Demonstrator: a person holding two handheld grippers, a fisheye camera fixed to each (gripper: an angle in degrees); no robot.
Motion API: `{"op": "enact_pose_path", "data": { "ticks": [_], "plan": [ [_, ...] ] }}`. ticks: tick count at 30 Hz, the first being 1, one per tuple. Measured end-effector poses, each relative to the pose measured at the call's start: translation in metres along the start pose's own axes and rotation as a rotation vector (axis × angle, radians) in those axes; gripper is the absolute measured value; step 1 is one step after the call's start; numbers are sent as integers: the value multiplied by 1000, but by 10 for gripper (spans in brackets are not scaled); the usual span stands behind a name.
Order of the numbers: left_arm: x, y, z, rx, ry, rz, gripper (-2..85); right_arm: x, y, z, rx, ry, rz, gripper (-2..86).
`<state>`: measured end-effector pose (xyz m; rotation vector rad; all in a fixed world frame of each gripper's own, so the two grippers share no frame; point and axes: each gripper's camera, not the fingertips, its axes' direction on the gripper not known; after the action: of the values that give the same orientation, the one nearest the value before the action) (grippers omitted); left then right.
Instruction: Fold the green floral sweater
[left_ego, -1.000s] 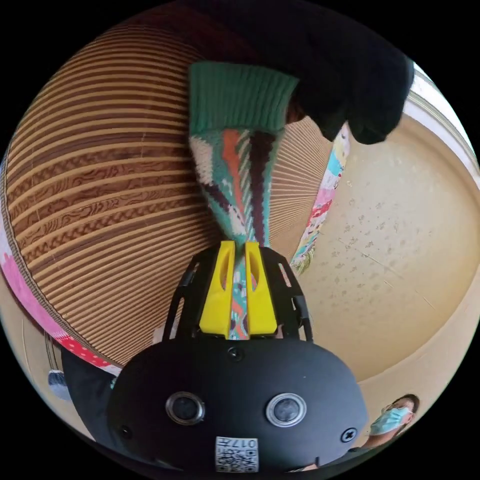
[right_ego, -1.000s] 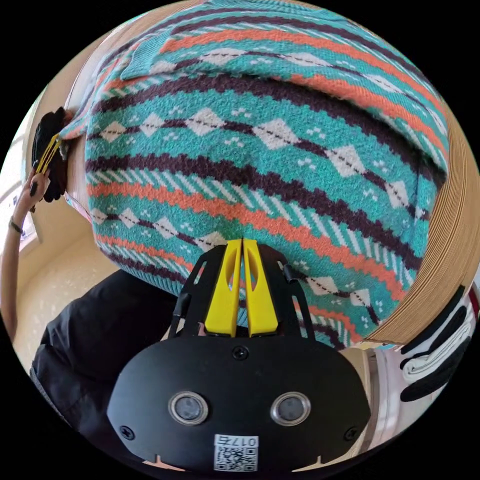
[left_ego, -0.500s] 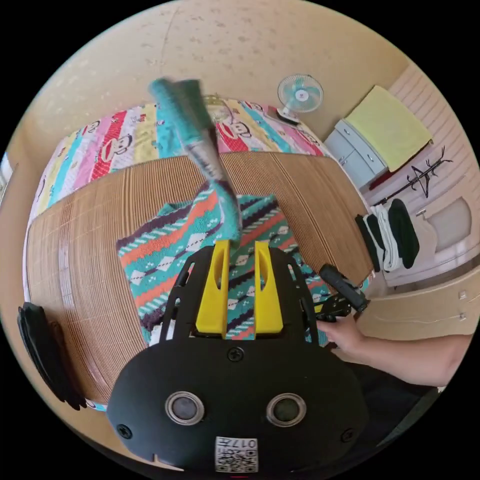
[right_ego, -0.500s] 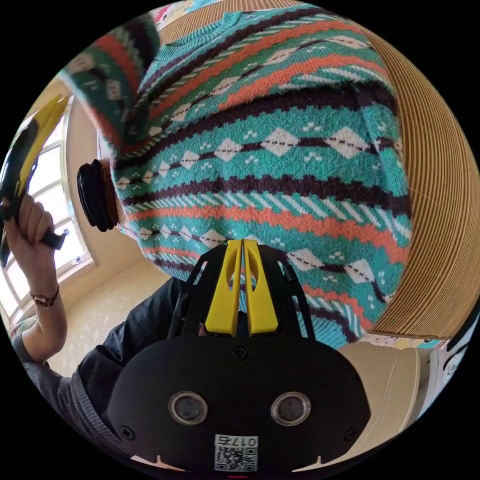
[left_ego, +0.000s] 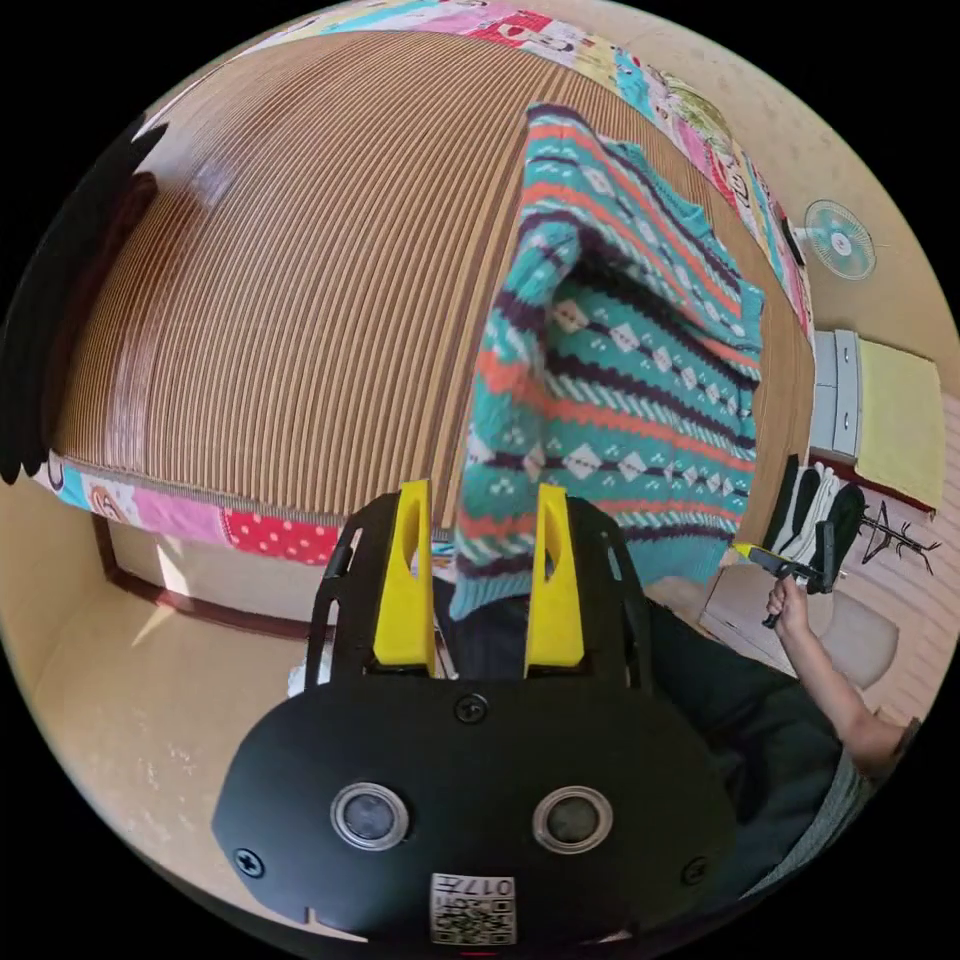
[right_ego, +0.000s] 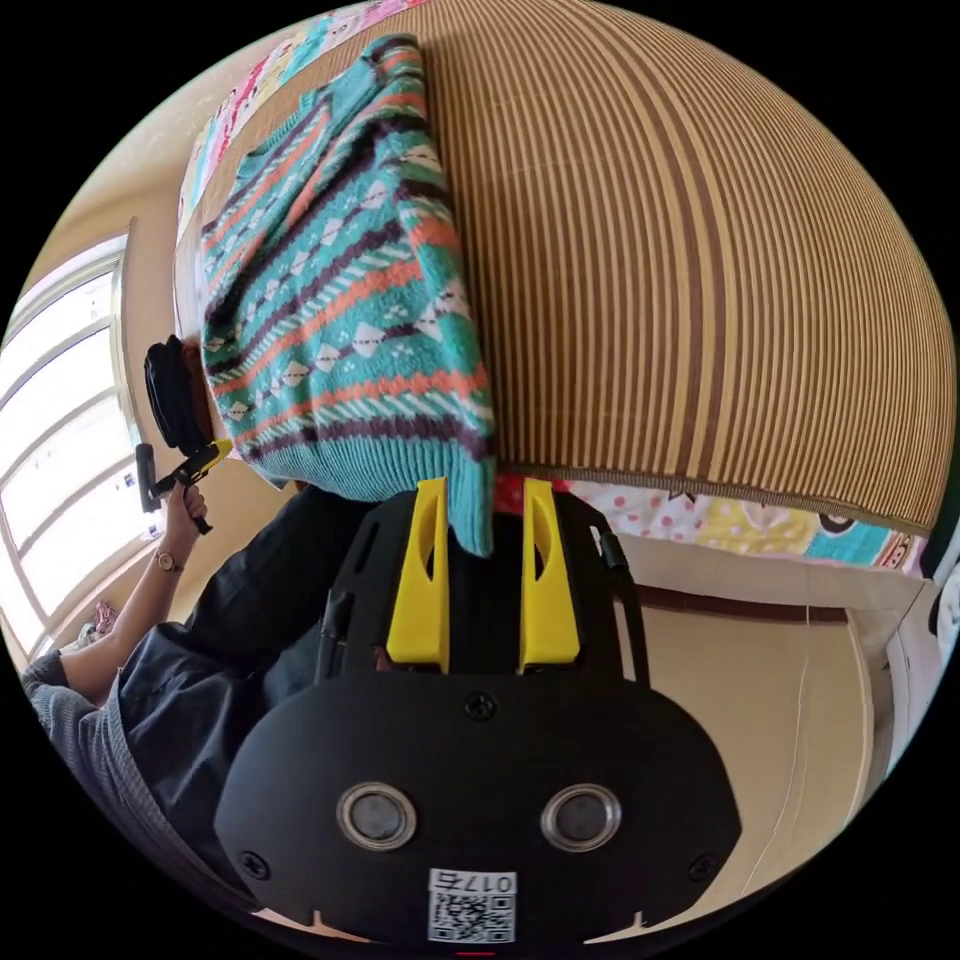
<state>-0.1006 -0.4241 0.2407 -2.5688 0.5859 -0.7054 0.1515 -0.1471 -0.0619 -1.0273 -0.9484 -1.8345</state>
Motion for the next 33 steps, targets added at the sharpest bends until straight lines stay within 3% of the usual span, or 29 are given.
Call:
{"op": "enact_pose_path", "data": {
  "ticks": [6, 10, 13, 16, 19, 21, 23, 28, 30, 33],
  "plan": [
    [-24, 39, 46, -245, 36, 101, 161, 57, 7, 23, -176, -170, 37, 151],
    [-31, 26, 72, -293, 15, 122, 156, 75, -2, 38, -268, -266, 35, 117],
    [-40, 1, 85, -324, 62, 120, 85, 90, -7, 24, -255, -345, 98, 56],
    [-48, -18, 76, -376, 99, 161, 48, 93, 1, -4, -267, -454, -20, 39],
    [-65, -16, 45, -441, 415, 238, 42, 100, 30, -61, -157, -694, -191, 31],
    [-83, -2, -13, -287, 804, 307, 40, 112, 52, -93, -49, -864, -194, 28],
    [-97, 15, -65, -116, 947, 368, 39, 120, 84, -129, 90, -1051, -227, 25],
    [-123, 57, -157, 179, 1227, 510, 39, 123, 152, -146, 200, -1382, -307, 19],
    [-139, 60, -163, 261, 1373, 483, 39, 132, 169, -138, 242, -1417, -238, 17],
    [-163, 34, -140, 299, 1374, 277, 40, 147, 173, -118, 286, -1322, -16, 13]
  ]
}}
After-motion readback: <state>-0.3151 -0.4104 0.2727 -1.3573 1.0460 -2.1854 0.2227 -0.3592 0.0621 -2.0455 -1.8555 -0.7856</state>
